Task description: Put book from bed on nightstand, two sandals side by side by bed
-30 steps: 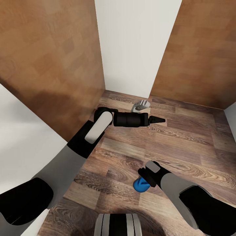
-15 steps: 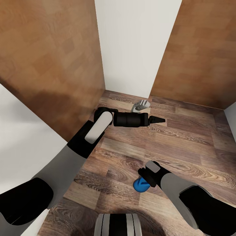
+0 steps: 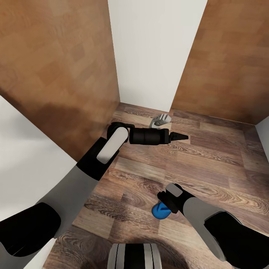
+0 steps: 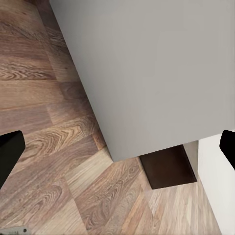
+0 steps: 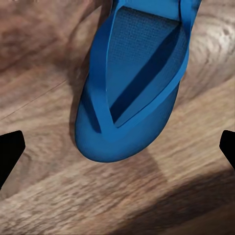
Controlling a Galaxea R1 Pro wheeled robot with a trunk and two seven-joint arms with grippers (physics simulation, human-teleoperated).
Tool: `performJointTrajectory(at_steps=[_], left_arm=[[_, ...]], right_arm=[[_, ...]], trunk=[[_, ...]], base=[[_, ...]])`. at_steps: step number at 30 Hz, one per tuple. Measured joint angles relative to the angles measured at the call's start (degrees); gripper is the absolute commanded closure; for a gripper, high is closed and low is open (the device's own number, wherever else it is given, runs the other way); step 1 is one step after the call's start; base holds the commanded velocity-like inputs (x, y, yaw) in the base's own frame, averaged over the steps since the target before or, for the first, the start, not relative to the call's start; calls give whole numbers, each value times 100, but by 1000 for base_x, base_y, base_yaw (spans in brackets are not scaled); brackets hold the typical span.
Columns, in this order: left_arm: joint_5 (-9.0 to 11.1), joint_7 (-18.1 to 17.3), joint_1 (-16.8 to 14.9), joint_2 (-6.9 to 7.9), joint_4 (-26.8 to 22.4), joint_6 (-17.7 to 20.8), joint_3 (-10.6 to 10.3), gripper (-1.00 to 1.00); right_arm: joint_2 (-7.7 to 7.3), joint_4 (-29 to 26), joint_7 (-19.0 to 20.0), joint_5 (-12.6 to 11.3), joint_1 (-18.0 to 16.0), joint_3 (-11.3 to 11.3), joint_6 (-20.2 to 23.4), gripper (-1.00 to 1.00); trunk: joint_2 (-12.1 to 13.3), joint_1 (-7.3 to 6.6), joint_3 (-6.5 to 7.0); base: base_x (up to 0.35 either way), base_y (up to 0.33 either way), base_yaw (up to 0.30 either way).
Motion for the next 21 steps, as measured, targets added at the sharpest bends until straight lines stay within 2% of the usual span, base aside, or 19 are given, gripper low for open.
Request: performJointTrajectory(at_steps=[4,21], left_arm=[[-6,-4,0,0,0,0,-1,-100],[-6,-8,0,0,-2,-1,-1,-100]], right_arm=[[1,0,0,-4,0,0,-127,-100],[1,0,0,-3,0,8,-181,-100]], trunk=[[-5,11,-88],[-28,54,-465]], base=[[0,0,0],[0,0,0]])
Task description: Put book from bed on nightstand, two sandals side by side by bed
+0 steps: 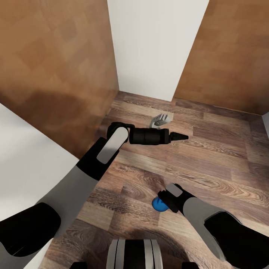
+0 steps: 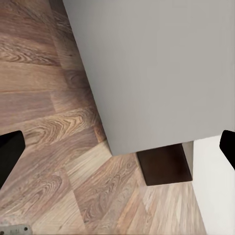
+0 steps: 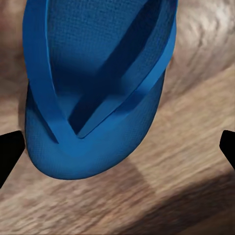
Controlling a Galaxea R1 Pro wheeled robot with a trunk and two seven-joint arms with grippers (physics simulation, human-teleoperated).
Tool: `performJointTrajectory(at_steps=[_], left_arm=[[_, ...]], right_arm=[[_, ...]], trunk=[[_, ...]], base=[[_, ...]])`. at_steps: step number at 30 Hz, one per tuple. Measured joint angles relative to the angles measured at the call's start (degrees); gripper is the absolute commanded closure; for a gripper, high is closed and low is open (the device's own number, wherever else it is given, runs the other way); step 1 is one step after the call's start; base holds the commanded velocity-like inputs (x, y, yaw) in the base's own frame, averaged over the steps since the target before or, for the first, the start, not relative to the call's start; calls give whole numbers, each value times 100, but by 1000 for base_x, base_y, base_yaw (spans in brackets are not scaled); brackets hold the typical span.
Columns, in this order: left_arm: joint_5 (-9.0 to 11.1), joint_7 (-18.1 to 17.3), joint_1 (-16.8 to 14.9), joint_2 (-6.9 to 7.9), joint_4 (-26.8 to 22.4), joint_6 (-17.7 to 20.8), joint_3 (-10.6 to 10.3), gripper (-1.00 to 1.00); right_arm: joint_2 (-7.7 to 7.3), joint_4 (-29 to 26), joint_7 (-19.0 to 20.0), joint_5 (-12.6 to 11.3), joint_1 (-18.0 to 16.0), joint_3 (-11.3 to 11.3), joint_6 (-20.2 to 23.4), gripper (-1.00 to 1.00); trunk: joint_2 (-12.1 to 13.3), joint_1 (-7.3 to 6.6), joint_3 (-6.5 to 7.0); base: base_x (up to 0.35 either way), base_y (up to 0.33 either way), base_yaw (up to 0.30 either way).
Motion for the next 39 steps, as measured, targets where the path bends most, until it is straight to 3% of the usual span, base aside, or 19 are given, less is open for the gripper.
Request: performJointTrajectory(at_steps=[7,20,39], left_arm=[[-1,-1,0,0,3,0,-1,-100],[4,0,-2,0,2,1,-1,-100],[5,0,0,0,2,1,0,-100]], right_arm=[[-1,-1,-7,-26,-3,-14,-20,-100],[-2,0,0,0,0,1,-24,-100],[-2,0,0,0,0,3,-24,-100]], trunk=[[-10,17,-155],[-10,18,-156],[-10,17,-156]], base=[[0,0,0],[5,0,0],[113,42,0]])
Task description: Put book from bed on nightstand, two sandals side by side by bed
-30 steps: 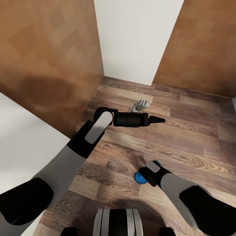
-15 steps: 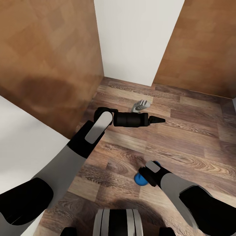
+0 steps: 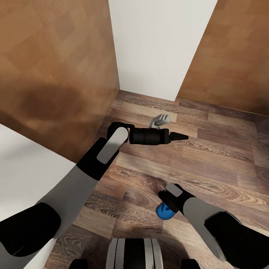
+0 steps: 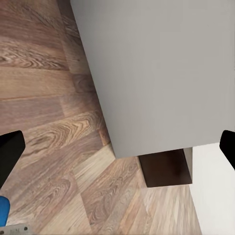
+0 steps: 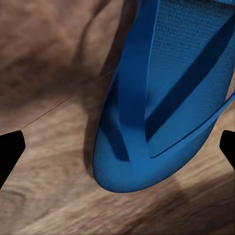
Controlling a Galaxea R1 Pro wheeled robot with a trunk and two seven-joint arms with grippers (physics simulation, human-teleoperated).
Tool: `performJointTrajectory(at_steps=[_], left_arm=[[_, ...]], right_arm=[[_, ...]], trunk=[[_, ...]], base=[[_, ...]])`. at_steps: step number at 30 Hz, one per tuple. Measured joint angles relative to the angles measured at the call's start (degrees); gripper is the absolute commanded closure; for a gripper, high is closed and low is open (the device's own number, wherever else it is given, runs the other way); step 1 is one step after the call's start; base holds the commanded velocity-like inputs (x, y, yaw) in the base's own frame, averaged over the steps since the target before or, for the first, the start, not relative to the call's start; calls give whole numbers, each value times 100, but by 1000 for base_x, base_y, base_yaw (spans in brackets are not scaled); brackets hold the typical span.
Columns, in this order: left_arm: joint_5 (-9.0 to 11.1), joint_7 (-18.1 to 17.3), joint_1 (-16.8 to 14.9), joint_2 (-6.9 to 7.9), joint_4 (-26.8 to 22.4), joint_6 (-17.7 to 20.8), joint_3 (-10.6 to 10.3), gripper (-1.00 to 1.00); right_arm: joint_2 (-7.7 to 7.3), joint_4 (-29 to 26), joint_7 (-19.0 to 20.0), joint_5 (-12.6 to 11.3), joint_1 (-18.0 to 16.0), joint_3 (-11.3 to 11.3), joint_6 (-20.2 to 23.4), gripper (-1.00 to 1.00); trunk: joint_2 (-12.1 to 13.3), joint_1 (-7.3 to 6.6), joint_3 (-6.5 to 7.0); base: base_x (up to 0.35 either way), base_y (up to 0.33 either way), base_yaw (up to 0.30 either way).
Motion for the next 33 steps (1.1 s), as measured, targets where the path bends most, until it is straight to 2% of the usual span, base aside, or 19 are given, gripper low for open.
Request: performJointTrajectory(at_steps=[33], left_arm=[[0,9,0,0,0,0,0,-100]], right_arm=[[-5,0,0,-6,0,-9,0,-100]], trunk=[[0,0,0]], base=[[4,2,0]])
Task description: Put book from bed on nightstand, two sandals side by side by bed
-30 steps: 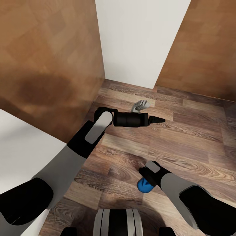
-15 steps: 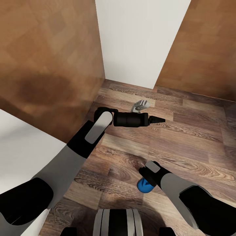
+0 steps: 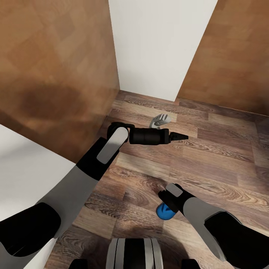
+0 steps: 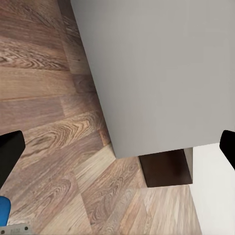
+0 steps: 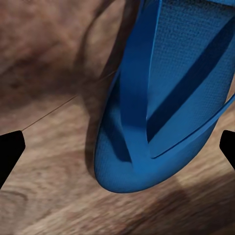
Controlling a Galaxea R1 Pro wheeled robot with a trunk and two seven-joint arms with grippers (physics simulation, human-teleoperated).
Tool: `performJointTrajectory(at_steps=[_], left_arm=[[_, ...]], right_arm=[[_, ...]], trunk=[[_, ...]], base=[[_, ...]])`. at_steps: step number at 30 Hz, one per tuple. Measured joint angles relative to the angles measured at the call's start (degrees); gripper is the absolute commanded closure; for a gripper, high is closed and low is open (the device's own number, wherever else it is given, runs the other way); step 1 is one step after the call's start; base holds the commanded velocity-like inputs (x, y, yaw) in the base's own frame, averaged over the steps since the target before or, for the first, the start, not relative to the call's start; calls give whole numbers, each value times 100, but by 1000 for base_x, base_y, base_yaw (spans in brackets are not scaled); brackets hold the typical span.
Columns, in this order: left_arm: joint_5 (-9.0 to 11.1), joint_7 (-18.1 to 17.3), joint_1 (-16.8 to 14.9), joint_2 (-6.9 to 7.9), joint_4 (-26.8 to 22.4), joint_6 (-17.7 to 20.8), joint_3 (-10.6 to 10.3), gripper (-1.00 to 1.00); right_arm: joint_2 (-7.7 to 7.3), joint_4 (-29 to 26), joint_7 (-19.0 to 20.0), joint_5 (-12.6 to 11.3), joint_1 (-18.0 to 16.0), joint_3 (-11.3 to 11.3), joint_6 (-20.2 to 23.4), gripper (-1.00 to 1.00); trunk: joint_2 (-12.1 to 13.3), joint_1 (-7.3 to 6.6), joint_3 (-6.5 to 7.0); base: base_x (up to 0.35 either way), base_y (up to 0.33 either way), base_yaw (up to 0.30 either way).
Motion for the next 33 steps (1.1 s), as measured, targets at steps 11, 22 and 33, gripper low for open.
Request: performJointTrajectory(at_steps=[11,22,33], left_arm=[[0,0,0,0,0,0,0,-100],[0,6,0,0,0,0,0,-100],[0,16,0,0,0,0,0,-100]], right_arm=[[-16,4,6,-14,0,-1,6,-100],[-18,12,0,-22,0,-1,13,-100],[-19,17,-27,-28,0,-5,17,-100]], trunk=[[0,0,0],[0,0,0],[0,0,0]], base=[[0,0,0],[0,0,0],[0,0,0]])
